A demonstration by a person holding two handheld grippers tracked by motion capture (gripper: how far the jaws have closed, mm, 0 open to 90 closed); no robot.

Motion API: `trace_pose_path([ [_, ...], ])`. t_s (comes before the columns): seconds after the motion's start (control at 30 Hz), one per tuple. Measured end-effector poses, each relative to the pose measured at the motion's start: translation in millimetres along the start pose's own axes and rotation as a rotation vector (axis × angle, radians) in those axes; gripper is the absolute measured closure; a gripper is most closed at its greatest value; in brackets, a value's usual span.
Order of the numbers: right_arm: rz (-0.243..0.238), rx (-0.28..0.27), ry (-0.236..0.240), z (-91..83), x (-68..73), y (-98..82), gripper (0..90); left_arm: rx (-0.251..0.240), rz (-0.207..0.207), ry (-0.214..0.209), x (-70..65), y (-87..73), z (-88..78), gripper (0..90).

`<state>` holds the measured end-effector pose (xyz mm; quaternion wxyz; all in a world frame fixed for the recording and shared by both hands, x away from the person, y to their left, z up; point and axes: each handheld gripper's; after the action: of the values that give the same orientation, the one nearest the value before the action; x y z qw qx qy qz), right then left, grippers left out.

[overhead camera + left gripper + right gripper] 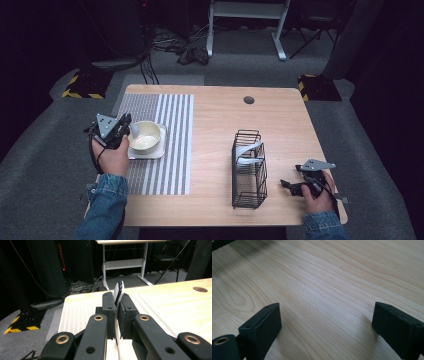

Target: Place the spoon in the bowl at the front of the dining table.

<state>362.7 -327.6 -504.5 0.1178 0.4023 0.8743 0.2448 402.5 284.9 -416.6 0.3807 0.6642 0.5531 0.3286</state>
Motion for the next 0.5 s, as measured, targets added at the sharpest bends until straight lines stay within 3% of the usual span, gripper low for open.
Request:
trace_pose_path([
  [0.5, 0.000, 0.000, 0.000, 0.0, 0.0, 0.0, 8.9, 0.017, 0.001, -0.006, -1.7, -14.7, 15.9, 83.7],
])
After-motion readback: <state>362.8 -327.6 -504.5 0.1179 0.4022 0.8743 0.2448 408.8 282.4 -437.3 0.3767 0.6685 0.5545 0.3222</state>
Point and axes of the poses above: each handheld gripper's, and its own axes: z roughly forward along the jaws, y roughly out of its top, x roughly to its left, and after that the axes turned 15 degrees about x, right-handed
